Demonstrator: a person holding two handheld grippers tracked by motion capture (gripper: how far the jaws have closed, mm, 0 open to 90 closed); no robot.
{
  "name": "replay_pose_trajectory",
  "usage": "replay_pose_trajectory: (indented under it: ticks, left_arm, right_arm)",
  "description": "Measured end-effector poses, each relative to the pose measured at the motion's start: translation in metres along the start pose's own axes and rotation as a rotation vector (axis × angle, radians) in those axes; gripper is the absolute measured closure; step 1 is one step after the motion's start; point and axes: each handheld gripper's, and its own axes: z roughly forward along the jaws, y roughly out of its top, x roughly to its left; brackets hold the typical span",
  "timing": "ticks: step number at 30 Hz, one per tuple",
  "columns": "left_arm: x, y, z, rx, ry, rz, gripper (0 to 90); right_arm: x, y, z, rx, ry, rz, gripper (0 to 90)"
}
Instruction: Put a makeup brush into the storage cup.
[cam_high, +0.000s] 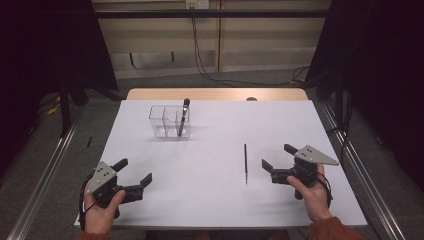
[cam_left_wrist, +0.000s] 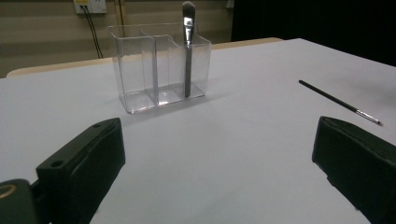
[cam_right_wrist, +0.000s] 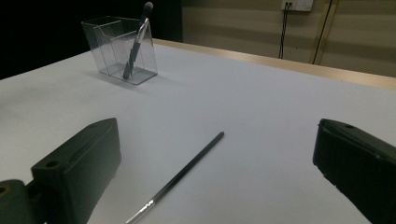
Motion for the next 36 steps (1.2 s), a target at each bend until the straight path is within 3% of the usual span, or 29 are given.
replay_pose_trajectory:
  ticks: [10, 20, 23, 28, 32, 36]
  left_arm:
    - [0.0, 0.0, -0.001, -0.003, 0.0, 0.002, 2.5]
    - [0.002, 0.0, -0.001, 0.0, -0.005, -0.003, 2.5]
    - [0.002, 0.0, -0.001, 0.002, -0.004, 0.0, 2.5]
    - [-0.001, 0.0, -0.001, 0.003, -0.013, -0.01, 2.5]
    - [-0.002, 0.001, -0.001, 0.005, -0.014, -0.001, 2.5]
    - [-0.001, 0.0, -0.002, 0.003, -0.011, 0.001, 2.5]
  right_arm:
    - [0.006, 0.016, 0.019, -0.008, 0.036, 0.01, 0.5]
    - [0.005, 0.035, 0.036, 0.022, 0.056, -0.002, 1.2]
    - [0.007, 0.038, 0.042, 0.088, 0.072, -0.007, 2.2]
    - [0.009, 0.044, 0.051, 0.14, 0.074, -0.017, 3.4]
    - [0.011, 0.049, 0.057, 0.237, 0.082, -0.042, 4.3]
    - [0.009, 0.05, 0.06, 0.281, 0.07, -0.05, 4.7]
